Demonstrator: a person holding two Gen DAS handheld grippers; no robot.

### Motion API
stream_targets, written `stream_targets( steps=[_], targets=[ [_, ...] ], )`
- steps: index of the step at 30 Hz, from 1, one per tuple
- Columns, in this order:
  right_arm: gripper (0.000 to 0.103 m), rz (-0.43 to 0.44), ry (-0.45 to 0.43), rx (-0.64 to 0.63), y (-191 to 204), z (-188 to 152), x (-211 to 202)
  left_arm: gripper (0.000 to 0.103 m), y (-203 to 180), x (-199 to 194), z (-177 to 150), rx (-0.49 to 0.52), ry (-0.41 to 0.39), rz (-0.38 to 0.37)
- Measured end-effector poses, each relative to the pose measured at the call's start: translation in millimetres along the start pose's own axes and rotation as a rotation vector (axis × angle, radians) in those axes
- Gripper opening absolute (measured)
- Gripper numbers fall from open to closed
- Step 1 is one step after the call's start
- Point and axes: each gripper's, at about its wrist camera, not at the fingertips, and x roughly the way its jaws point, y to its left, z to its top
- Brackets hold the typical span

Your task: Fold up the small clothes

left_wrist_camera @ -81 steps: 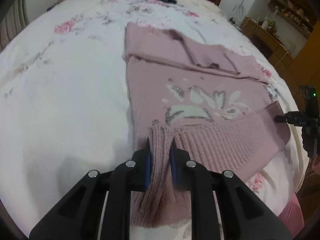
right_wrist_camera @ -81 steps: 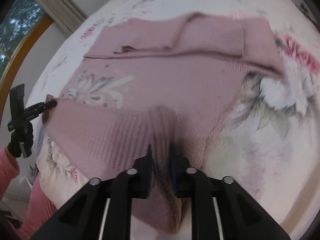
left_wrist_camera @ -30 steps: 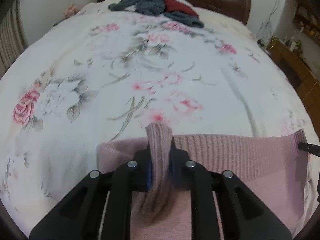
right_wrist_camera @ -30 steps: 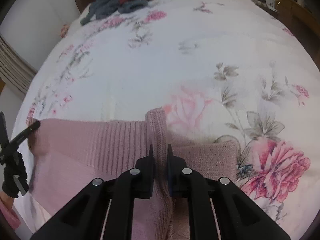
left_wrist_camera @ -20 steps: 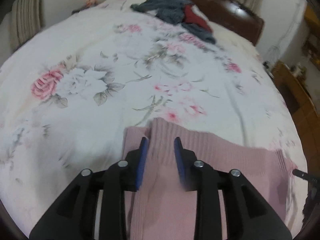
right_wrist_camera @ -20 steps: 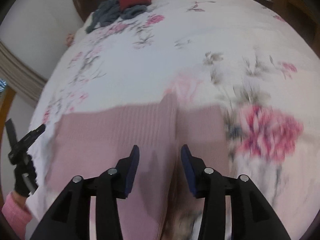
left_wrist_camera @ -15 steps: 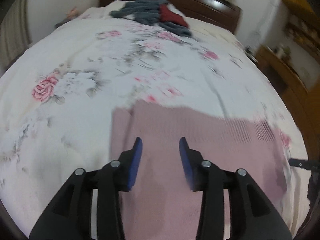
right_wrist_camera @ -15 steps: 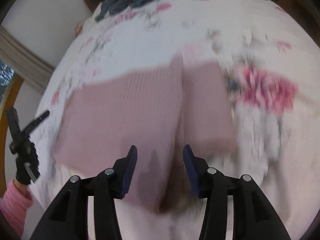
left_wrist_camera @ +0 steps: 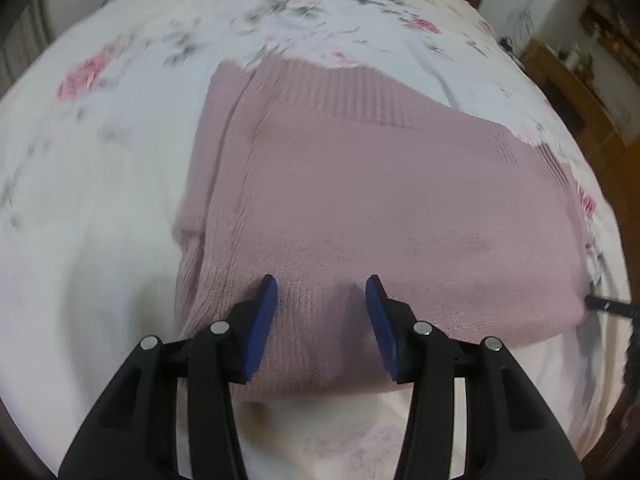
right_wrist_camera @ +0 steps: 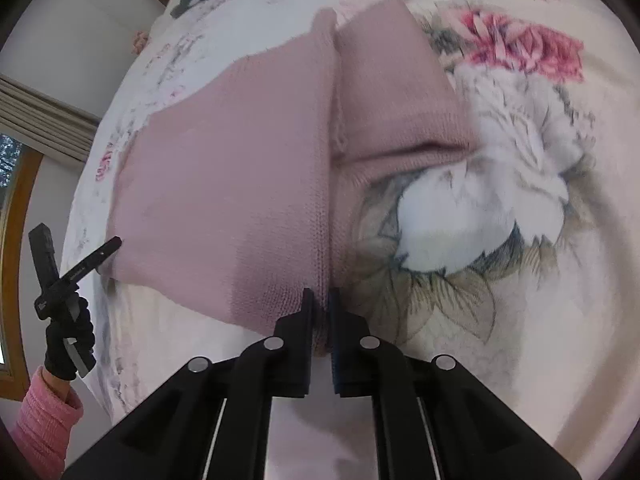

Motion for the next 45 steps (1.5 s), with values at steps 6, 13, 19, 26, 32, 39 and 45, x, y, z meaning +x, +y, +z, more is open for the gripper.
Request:
stream_targets(
  steps=[6,13,19,26,32,39,45],
  targets=[
    [0.008,0.023,0.005,0.040,-7,-1,6,0.046,-3,0,-3,0.018,-0.005,0.017],
    [0.057,0.117,-0.097,0.078,-13,6,-29,0.057,-13,-14,12,-0.030,-0.033,-0.042],
    [0.057,0.225,-0.090,0.202,-43,23,-19,0.057,-28,-7,29,-0.027,-0.036,-0.067],
    [0.054,0.378,-0.106,0.349,-70,43,18,0.058,-22,16,37,-0.062,0.004,-0.063],
    [0.043,0.351,-0.119,0.340,-66,63,27,0.058,-12,22,36,-0.101,0.006,-0.093],
    [0.030,0.316,-0.121,0.313,-59,64,29,0.058,-17,22,33,-0.048,0.006,-0.072],
    [0.029,0.289,-0.117,0.324,-58,60,31,0.058,-20,25,32,-0.020,0.008,-0.054]
  ],
)
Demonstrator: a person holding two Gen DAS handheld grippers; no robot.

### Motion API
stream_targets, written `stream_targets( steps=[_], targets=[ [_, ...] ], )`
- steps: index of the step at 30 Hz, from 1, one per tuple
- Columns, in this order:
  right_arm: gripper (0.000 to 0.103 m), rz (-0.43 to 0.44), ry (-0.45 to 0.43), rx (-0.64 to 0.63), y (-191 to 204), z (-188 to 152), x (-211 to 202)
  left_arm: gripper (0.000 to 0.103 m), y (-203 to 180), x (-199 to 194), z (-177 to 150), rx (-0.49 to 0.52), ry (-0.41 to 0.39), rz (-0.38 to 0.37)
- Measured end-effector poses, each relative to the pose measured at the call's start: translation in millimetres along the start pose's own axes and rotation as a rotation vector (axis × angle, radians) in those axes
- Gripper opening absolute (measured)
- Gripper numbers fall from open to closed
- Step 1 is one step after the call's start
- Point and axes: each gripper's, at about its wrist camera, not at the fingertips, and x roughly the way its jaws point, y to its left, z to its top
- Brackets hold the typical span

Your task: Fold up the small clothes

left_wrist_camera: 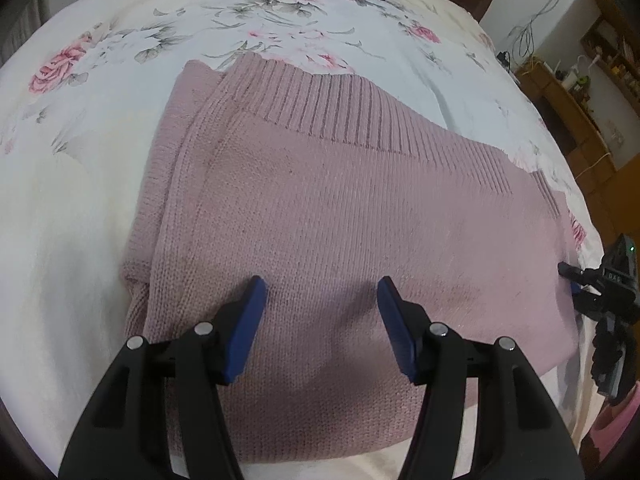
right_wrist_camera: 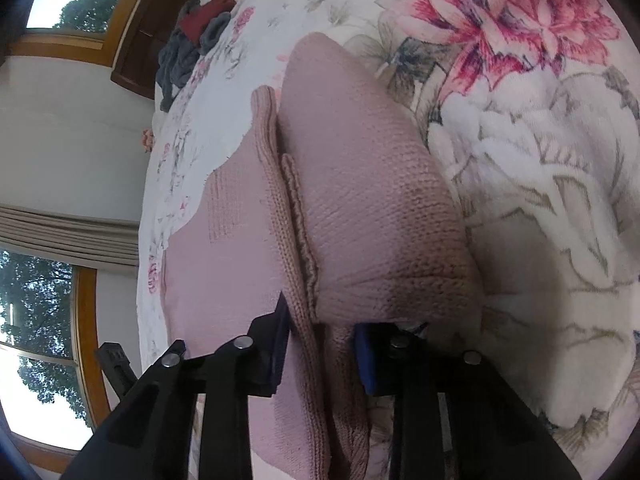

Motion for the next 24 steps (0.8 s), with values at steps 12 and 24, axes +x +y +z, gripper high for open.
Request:
stream_targets(
  steps=[12,24],
  targets=[
    [0.025,-0.119,-0.053,-0.298,137,-3,-15,0.058,18,-47,-2,-0.047,-0.070,-0.075],
    [0.013,-0.238,0.141,-0.509,243,-41,95,0.058,41,-75,1,-0.121,-0.110,-0.127]
  ],
)
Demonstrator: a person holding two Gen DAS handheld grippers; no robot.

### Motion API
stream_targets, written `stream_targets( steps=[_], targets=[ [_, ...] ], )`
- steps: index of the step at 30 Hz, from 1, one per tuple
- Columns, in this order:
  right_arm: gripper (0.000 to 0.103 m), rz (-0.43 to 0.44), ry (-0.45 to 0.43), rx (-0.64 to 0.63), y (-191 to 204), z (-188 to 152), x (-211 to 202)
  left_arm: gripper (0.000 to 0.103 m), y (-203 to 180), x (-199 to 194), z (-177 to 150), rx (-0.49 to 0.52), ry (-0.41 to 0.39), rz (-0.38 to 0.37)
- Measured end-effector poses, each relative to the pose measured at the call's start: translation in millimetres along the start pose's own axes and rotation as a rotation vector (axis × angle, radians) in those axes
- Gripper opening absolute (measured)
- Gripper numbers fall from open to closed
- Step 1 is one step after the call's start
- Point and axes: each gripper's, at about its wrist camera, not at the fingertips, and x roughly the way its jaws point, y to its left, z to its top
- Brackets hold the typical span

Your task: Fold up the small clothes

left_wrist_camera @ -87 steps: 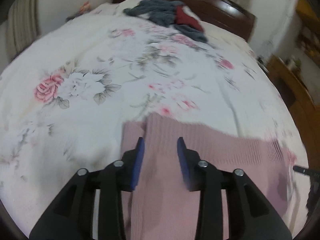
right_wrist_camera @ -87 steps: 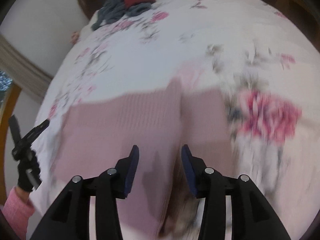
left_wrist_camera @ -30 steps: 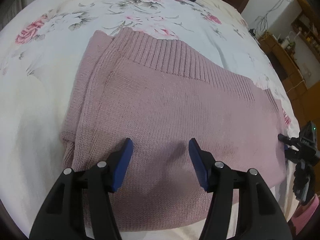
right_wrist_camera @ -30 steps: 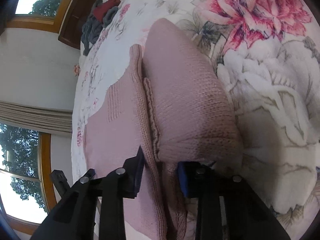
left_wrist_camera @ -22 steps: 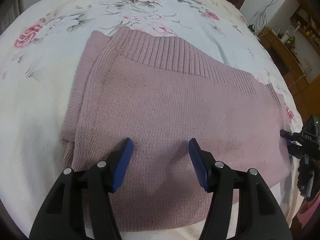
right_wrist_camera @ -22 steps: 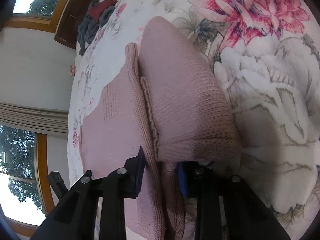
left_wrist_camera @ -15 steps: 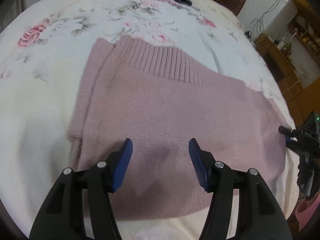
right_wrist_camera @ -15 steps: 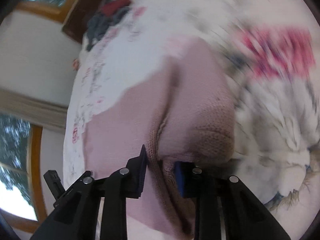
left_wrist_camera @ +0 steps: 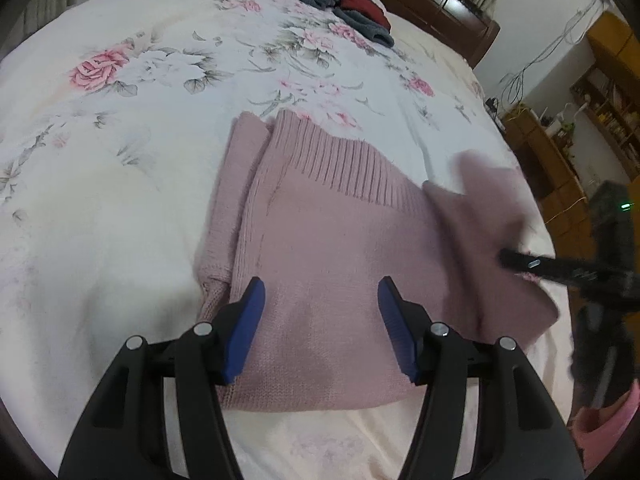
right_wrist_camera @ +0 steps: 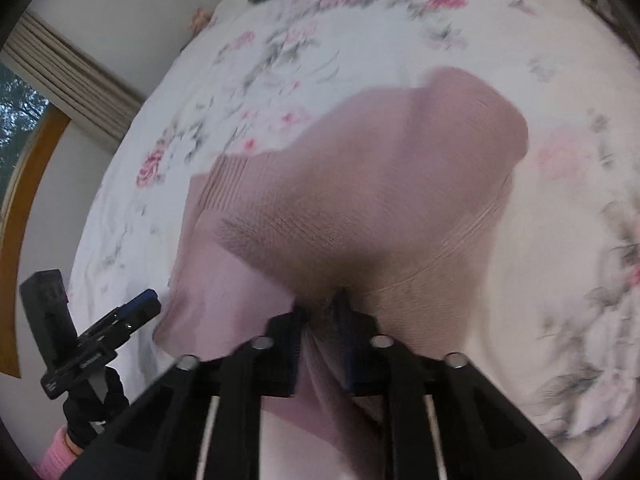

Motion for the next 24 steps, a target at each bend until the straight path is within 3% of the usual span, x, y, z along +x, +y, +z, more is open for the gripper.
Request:
stream_targets(
  steps=[2,4,6,10,12,15,18,24],
  targets=[
    [0.015,0.000,0.045,0.009,3,-2,18,0.058,0,-1,1,-0.014,0.001,-0.025],
    [0.033,0.041,0.089,0.022,4,-4,30,0.058,-1,-1,2,-0.036,0.006,-0.058],
    [0.042,0.104,0.079,0.038,2,-7,28,0.059,-2,2,2,-0.063,0.014,-0.096],
    [0.042,0.253,0.035,0.081,-10,-11,1,0.059,-13,11,0,-0.112,0.048,-0.200],
    [0.042,0.284,0.010,0.103,-18,-14,-16,0.059,-23,20,0,-0.128,0.068,-0.248],
    [0.042,0.272,-0.039,0.136,-39,-20,-40,0.061,-44,38,-1,-0.147,0.110,-0.315],
    [0.042,0.195,-0.072,0.169,-69,-29,-55,0.062,-63,57,-4,-0.159,0.146,-0.359],
    [0.042,0.159,-0.058,0.258,-121,-55,-50,0.062,-87,103,-12,-0.223,0.229,-0.398]
  ],
)
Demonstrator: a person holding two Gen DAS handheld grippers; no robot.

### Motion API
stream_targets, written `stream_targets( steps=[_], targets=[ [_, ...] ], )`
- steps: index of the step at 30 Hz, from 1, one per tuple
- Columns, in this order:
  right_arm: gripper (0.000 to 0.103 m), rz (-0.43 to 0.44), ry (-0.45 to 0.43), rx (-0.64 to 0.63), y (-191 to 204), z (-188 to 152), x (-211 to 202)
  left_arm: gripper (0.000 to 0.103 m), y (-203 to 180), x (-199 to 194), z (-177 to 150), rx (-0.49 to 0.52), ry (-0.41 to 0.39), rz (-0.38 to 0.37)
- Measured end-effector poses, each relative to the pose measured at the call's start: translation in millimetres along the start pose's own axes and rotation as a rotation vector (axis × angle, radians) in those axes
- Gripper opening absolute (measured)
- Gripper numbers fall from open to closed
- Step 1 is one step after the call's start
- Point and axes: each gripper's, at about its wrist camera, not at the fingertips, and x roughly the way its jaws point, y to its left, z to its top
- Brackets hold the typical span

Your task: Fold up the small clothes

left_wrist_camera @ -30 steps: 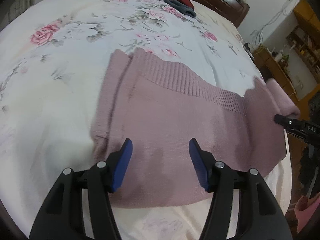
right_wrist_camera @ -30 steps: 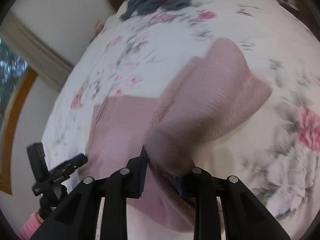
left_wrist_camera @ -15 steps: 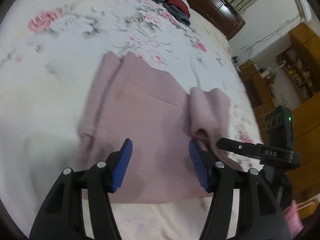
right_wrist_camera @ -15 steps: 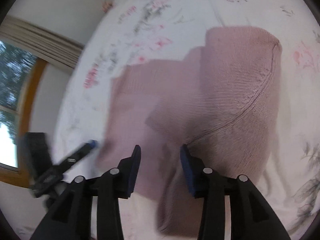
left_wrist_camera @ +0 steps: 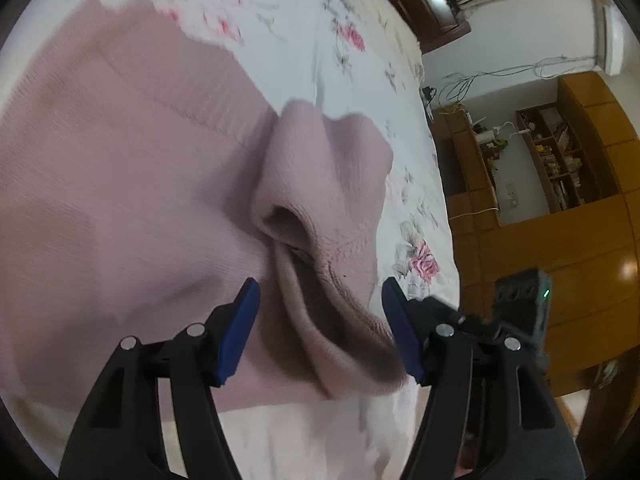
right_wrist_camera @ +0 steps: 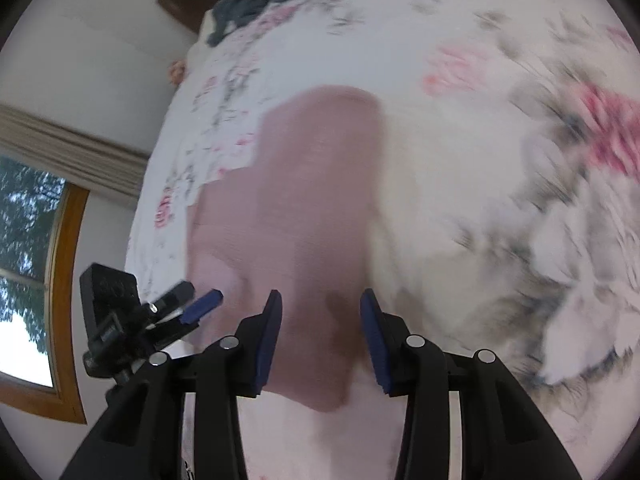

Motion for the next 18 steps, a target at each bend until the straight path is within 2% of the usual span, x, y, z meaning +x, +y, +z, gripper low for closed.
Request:
stream_targets(
  steps=[4,10,13,15,18],
  targets=[
    [0.042,0.011,0.013,0.038,-26,-14,3,0.062,-1,21,5,-0.037,0.008,-0.014],
    [0.042,0.012,0.026,0.061,-40,-21,13,0.060,-2,45,15,-0.077,0.029,-0.010],
    [0.042,0.015,0.028,0.066,-41,-23,15,0.038,-3,50,16,-0.088,0.028,0.027],
    [0.042,0.008,0.030,0.065,-41,-24,16,0.028,-7,50,16,-0.089,0.008,0.012],
    [0.042,0.000,0.032,0.068,-43,-26,14,0.023,-22,36,13,-0.026,-0.047,0.015]
  ],
)
